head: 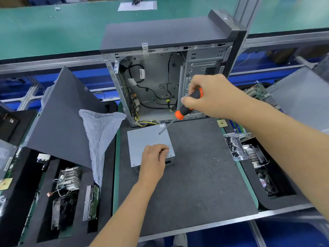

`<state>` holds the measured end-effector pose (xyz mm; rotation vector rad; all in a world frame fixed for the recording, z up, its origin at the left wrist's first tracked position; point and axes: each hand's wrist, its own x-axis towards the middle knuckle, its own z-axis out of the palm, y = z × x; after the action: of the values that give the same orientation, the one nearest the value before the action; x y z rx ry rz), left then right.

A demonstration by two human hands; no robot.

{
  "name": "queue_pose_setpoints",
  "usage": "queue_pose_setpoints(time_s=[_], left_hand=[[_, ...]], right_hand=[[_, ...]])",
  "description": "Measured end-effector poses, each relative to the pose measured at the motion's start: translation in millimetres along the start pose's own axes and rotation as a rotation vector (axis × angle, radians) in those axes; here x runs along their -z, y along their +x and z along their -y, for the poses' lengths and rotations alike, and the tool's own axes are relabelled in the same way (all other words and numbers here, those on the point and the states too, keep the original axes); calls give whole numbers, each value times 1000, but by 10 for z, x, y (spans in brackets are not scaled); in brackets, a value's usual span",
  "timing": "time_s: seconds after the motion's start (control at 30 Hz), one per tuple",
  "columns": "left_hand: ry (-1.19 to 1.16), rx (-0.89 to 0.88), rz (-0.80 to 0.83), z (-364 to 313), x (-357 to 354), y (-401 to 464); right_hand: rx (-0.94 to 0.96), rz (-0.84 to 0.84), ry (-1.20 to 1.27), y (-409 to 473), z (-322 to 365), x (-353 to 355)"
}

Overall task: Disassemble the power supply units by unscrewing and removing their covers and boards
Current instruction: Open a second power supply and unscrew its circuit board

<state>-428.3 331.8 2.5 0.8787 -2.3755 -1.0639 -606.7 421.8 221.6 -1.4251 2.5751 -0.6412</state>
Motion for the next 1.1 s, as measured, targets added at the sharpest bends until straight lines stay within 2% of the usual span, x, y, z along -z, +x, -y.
queue_pose_setpoints(time_s=[0.13, 0.27, 0.37, 0.47, 0.63, 0.73, 0.87, 1.1], left_hand=[[-17, -34, -1, -76, -27, -34], [-47, -94, 20, -156, -116, -77], [-81, -84, 86, -206, -221, -123], [-62, -79, 136, -238, -344, -162], [60, -155, 241, -299, -607, -184], [29, -99, 296, -344, -802, -160], [29, -30, 347, -428, -1062, -69], [35, 33, 378, -656, -1488, 139]], right_hand=[[-255, -148, 347, -189, -354, -117], [-552, -85, 1021, -590, -768, -563], [-661, -43, 1280, -998, -1099, -1022], [-751, -73, 1346, -1376, -1350, -1415], [-876, -257, 1382, -1752, -1586, -1778], [-936, -332, 1415, -1871, -1668, -1874], [-979, -363, 1467, -1959, -1730, -1932], [-945, -373, 1497, -1981, -1769, -2032]])
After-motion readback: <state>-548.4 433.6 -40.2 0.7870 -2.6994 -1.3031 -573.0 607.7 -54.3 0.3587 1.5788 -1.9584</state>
